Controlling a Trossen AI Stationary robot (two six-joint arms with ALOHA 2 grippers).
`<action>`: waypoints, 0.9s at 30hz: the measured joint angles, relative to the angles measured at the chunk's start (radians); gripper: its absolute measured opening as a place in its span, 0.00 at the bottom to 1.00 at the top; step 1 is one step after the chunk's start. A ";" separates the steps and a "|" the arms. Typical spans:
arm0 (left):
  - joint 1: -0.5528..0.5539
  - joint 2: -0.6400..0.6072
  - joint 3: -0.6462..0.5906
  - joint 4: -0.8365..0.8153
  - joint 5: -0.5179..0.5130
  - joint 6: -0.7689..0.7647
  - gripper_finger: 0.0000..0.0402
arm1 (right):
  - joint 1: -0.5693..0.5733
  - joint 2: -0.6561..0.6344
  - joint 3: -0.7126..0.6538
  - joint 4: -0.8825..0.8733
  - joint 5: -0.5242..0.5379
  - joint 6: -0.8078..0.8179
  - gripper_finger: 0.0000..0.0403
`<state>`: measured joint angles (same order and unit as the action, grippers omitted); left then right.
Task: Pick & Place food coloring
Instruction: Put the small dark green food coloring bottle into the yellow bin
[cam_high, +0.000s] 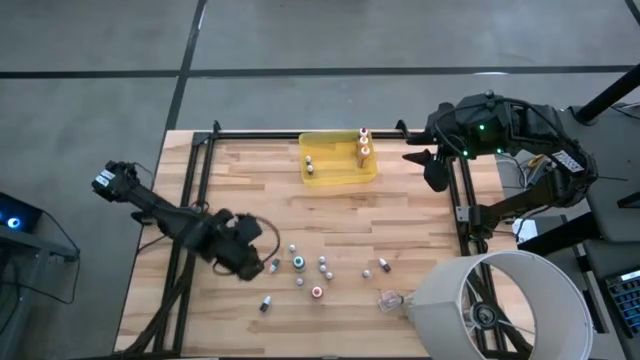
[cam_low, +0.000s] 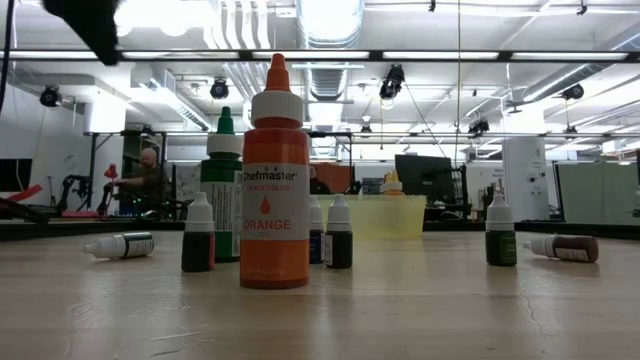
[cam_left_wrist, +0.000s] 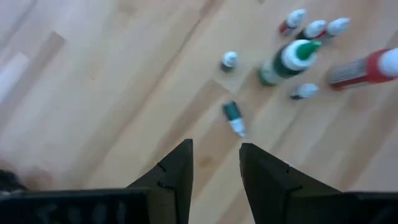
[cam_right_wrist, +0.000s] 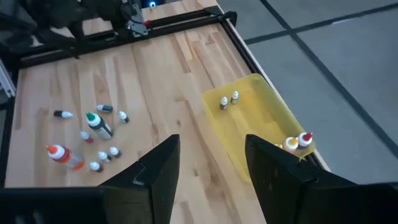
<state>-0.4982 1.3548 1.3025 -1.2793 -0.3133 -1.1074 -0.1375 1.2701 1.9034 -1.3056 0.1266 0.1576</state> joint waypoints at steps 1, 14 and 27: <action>0.028 0.000 0.000 0.001 0.013 0.049 0.26 | 0.000 0.000 0.000 -0.001 0.000 0.009 0.43; 0.446 0.003 0.000 0.086 0.239 0.672 0.26 | 0.000 0.000 0.000 -0.005 0.001 0.079 0.43; 0.514 0.023 -0.016 0.136 0.267 1.422 0.26 | 0.000 0.001 0.000 -0.005 0.004 0.108 0.43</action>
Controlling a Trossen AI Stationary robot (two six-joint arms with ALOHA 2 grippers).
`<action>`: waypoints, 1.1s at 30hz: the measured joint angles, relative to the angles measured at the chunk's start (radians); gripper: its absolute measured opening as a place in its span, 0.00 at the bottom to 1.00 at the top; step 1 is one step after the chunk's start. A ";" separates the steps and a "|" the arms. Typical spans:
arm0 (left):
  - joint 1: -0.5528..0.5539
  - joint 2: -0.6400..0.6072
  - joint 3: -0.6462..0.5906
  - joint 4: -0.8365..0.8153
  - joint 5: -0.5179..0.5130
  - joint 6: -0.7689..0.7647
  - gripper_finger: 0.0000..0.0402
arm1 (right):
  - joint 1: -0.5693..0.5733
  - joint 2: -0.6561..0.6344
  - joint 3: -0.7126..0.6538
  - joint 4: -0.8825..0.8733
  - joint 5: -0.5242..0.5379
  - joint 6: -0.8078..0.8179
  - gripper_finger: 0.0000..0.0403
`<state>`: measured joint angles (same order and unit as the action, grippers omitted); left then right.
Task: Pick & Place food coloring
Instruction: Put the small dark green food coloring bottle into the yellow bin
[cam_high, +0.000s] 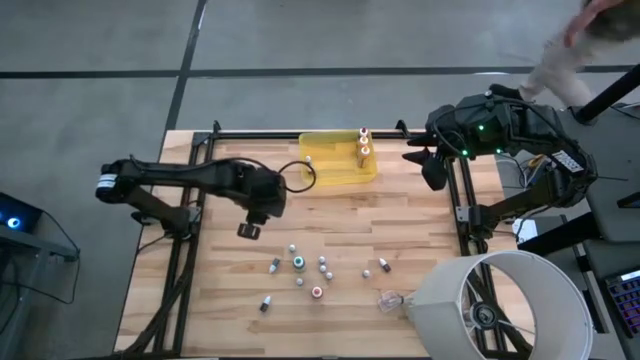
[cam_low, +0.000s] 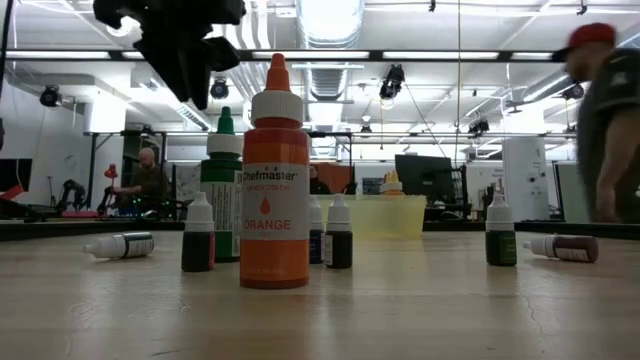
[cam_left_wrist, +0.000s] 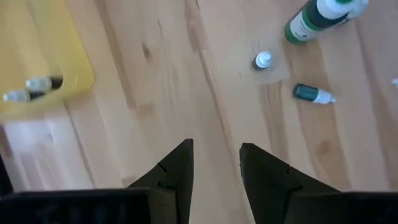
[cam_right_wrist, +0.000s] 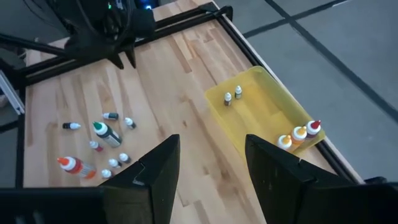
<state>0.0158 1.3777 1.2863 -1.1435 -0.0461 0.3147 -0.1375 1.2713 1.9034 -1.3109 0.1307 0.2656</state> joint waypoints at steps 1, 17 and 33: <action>0.001 0.006 -0.004 0.011 -0.001 0.022 0.26 | 0.000 0.000 0.000 0.000 0.000 0.011 0.43; 0.005 0.024 -0.067 0.096 -0.148 0.083 0.26 | -0.001 0.003 0.000 0.000 0.027 0.083 0.43; -0.021 0.183 -0.019 0.070 0.143 0.142 0.36 | -0.001 0.002 0.000 0.000 0.055 0.128 0.43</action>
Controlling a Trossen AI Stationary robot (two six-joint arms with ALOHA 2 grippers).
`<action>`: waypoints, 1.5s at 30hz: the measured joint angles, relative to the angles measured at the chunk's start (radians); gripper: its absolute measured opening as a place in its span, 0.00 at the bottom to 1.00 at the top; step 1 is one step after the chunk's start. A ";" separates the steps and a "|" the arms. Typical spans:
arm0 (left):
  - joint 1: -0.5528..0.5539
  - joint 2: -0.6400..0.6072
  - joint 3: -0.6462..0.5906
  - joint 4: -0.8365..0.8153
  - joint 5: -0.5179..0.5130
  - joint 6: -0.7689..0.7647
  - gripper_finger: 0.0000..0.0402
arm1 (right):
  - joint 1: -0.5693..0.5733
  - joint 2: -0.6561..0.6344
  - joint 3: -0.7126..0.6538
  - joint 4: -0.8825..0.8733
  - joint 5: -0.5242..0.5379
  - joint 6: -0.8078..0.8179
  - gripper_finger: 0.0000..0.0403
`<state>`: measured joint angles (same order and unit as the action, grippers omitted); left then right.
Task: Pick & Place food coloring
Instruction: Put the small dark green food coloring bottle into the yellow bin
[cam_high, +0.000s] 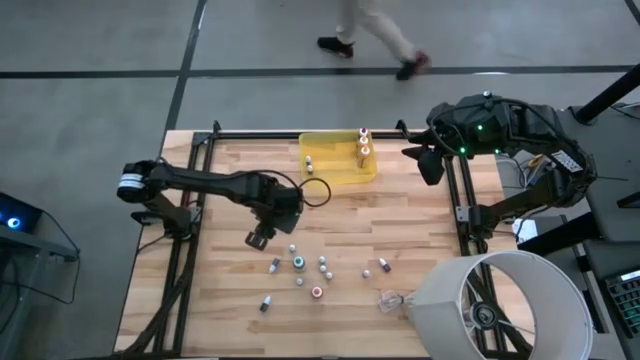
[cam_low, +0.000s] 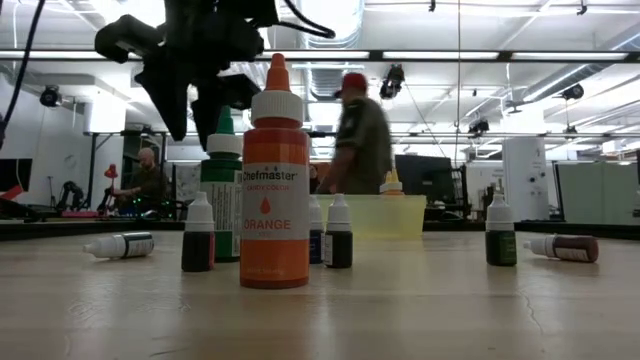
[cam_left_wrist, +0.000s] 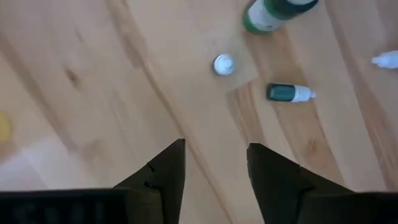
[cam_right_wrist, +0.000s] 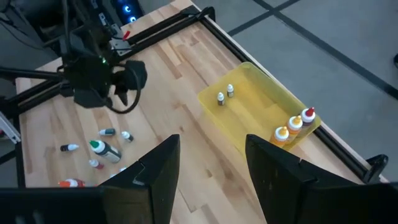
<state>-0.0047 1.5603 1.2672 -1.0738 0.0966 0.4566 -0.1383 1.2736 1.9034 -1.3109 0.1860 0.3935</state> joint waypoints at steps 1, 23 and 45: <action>-0.008 0.010 0.012 -0.002 0.000 0.017 0.38 | 0.000 0.000 0.000 0.000 0.000 0.000 0.43; -0.104 0.202 0.087 0.064 0.001 0.118 0.40 | 0.001 0.000 0.000 -0.002 -0.002 -0.009 0.43; -0.105 0.258 0.087 0.135 -0.019 0.128 0.40 | 0.001 -0.001 0.000 -0.002 -0.002 -0.009 0.43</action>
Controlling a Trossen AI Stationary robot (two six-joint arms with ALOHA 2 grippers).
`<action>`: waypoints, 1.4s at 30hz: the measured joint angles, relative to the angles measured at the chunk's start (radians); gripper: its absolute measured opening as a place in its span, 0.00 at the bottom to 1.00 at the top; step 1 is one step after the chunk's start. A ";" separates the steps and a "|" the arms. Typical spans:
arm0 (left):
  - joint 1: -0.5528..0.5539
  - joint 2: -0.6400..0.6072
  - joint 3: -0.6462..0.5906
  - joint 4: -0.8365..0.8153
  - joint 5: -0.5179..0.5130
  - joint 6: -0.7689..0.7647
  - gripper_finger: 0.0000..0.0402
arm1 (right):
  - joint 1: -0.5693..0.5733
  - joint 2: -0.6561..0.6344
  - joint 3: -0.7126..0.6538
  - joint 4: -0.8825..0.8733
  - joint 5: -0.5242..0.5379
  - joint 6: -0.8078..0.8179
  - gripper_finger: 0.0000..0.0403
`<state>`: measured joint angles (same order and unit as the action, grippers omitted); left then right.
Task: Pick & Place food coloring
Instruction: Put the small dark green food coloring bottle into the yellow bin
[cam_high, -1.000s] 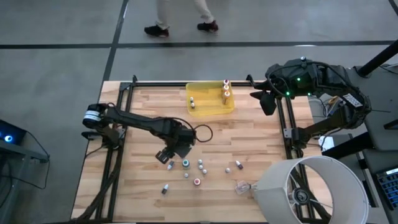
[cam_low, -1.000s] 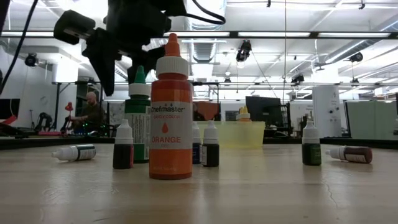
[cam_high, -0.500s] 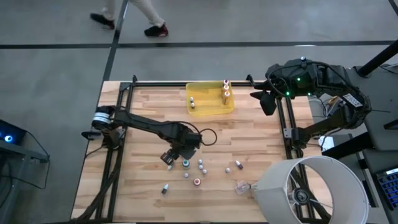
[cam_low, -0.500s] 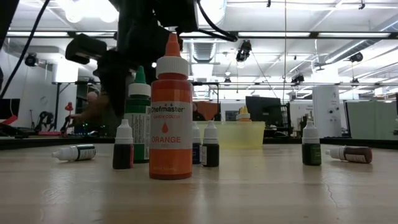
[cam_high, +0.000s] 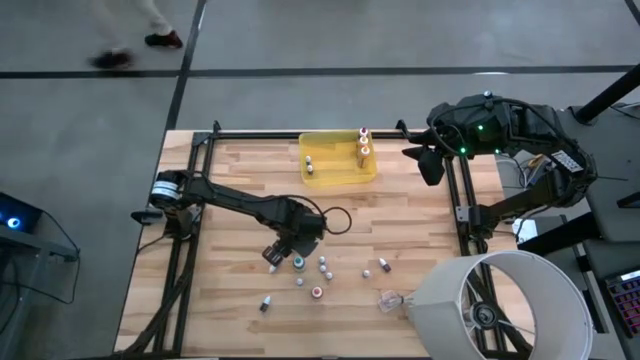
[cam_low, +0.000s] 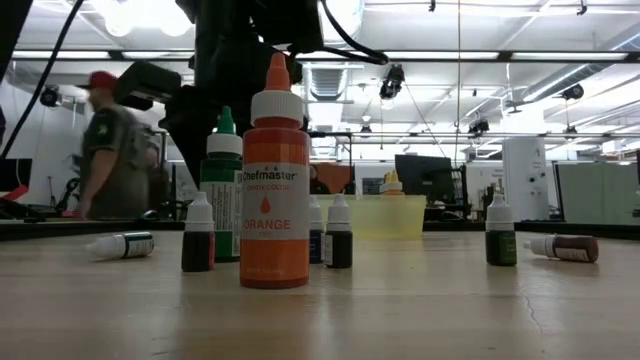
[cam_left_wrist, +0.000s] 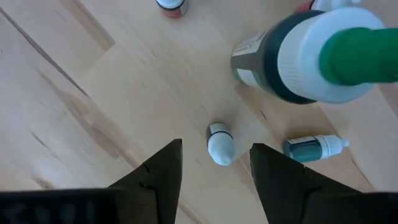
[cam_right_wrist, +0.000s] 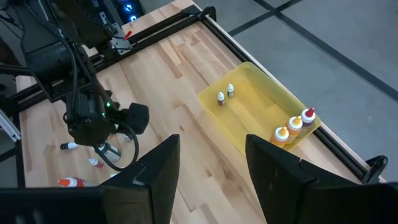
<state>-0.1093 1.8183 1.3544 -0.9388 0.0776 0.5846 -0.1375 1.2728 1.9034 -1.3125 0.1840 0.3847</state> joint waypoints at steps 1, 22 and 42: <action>0.000 0.000 0.000 0.002 0.000 0.000 0.40 | 0.000 0.000 0.000 0.000 0.000 0.000 0.43; 0.000 0.000 -0.069 0.102 0.000 -0.014 0.40 | 0.000 0.000 0.000 0.000 0.000 -0.003 0.43; 0.000 0.000 -0.100 0.112 0.011 -0.051 0.39 | 0.000 0.000 0.000 0.000 0.000 -0.002 0.43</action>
<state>-0.1093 1.8179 1.2541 -0.8268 0.0887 0.5335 -0.1375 1.2728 1.9034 -1.3125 0.1841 0.3830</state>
